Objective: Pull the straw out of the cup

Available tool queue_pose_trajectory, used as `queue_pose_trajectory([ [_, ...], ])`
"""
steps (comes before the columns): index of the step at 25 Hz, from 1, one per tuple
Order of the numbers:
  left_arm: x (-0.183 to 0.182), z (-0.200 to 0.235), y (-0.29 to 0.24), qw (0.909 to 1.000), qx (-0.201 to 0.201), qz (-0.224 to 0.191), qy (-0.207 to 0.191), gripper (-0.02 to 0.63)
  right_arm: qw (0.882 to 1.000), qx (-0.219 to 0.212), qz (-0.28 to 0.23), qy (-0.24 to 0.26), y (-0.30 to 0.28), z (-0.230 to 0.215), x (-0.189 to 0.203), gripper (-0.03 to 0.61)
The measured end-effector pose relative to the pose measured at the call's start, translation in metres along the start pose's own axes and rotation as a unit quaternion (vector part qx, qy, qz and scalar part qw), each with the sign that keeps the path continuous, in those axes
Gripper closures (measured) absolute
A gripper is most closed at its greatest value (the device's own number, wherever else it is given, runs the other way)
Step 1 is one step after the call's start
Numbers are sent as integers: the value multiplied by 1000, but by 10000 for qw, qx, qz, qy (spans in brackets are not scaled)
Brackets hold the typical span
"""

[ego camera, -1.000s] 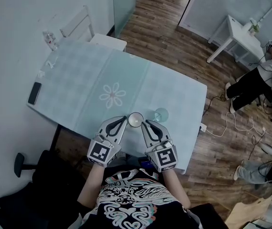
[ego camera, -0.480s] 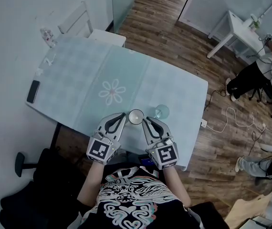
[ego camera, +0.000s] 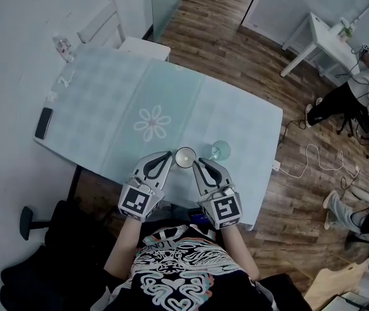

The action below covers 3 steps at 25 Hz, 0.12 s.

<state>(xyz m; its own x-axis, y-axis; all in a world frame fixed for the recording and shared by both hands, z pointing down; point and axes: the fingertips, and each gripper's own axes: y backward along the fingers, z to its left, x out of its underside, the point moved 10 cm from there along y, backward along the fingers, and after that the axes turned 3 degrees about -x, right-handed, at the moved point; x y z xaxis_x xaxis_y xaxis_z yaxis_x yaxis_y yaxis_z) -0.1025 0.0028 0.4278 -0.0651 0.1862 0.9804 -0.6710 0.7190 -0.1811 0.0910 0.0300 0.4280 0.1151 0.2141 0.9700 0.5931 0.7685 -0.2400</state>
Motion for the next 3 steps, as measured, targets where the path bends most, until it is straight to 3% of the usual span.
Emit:
queue_pose_trajectory([
  [3, 2, 1, 0, 10000, 18, 28, -36, 611, 10000, 11, 16, 7, -1, 0, 1, 514],
])
